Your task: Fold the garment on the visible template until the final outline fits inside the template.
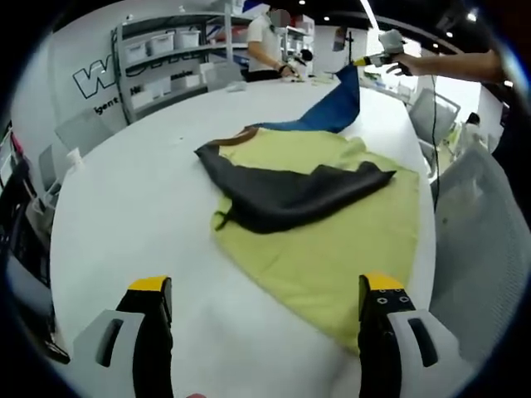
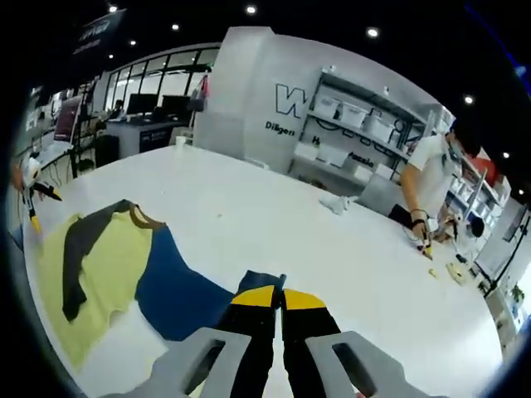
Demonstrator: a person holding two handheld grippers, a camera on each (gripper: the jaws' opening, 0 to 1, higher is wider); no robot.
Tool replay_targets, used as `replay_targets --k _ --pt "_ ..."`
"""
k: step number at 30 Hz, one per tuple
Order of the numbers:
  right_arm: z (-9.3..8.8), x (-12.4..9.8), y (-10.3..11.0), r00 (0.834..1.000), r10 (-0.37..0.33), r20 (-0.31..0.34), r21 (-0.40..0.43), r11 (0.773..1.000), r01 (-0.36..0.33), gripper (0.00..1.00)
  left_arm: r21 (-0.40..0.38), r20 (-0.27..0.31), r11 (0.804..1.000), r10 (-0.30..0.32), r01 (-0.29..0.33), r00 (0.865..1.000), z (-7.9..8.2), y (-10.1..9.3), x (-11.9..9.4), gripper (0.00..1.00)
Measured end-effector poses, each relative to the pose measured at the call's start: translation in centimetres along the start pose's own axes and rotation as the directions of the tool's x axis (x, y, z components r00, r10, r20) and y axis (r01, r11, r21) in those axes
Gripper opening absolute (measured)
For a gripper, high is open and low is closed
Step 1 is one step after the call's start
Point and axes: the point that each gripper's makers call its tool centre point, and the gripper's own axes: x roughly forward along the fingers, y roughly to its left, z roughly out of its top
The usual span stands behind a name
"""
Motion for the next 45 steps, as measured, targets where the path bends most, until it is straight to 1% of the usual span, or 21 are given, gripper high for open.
replay_targets --k 5,7,9,11,14,25,31,40,41,45 --pt "-1.2 0.2 -0.2 1.0 -0.007 -0.021 0.004 1.0 0.007 0.0 0.001 -0.005 1.0 -0.001 0.001 1.0 -0.1 0.0 0.0 0.91" --pt "-1.9 0.3 -0.7 0.999 -0.013 -0.033 0.006 1.0 0.013 0.0 0.002 -0.01 1.0 -0.002 0.002 1.0 -0.1 -0.1 0.0 0.91" --pt "-2.5 0.5 -1.0 0.999 -0.01 -0.041 0.027 1.0 0.011 0.0 0.001 -0.013 1.0 -0.002 0.002 1.0 -0.2 -0.1 0.0 0.91" --pt "-3.1 0.7 -1.3 0.998 -0.015 -0.054 0.012 1.0 0.015 0.0 0.001 -0.019 1.0 -0.003 0.003 1.0 -0.3 -0.1 0.0 0.91" --pt "-3.9 1.0 -1.7 0.998 -0.02 -0.066 0.019 1.0 0.021 0.0 0.003 -0.025 1.0 -0.003 0.003 1.0 -0.4 -0.1 -0.1 0.9" --pt "-5.7 2.5 -3.2 0.995 -0.039 -0.094 0.02 0.999 0.042 0.0 0.009 -0.049 1.0 -0.006 0.007 0.999 -0.4 -0.3 -0.1 0.91" --pt "-7.7 3.2 -3.4 0.992 -0.038 -0.119 0.04 0.998 0.043 0.0 -0.007 -0.069 1.0 0.001 -0.001 0.998 -0.8 0.0 -0.5 0.91" --pt "-11.7 3.7 -3.2 0.983 -0.041 -0.179 0.064 0.997 0.053 0.0 -0.017 -0.087 1.0 0.011 -0.013 0.996 -0.9 0.2 -0.8 0.91" --pt "-12.2 3.9 -3.6 0.982 -0.041 -0.186 0.065 0.996 0.054 0.0 -0.017 -0.09 1.0 0.012 -0.013 0.996 -1.0 0.2 -0.8 0.91" --pt "-13.4 3.9 -3.6 0.978 -0.038 -0.206 0.076 0.996 0.054 0.0 -0.023 -0.103 1.0 0.016 -0.019 0.995 -1.2 0.1 -0.8 0.92"
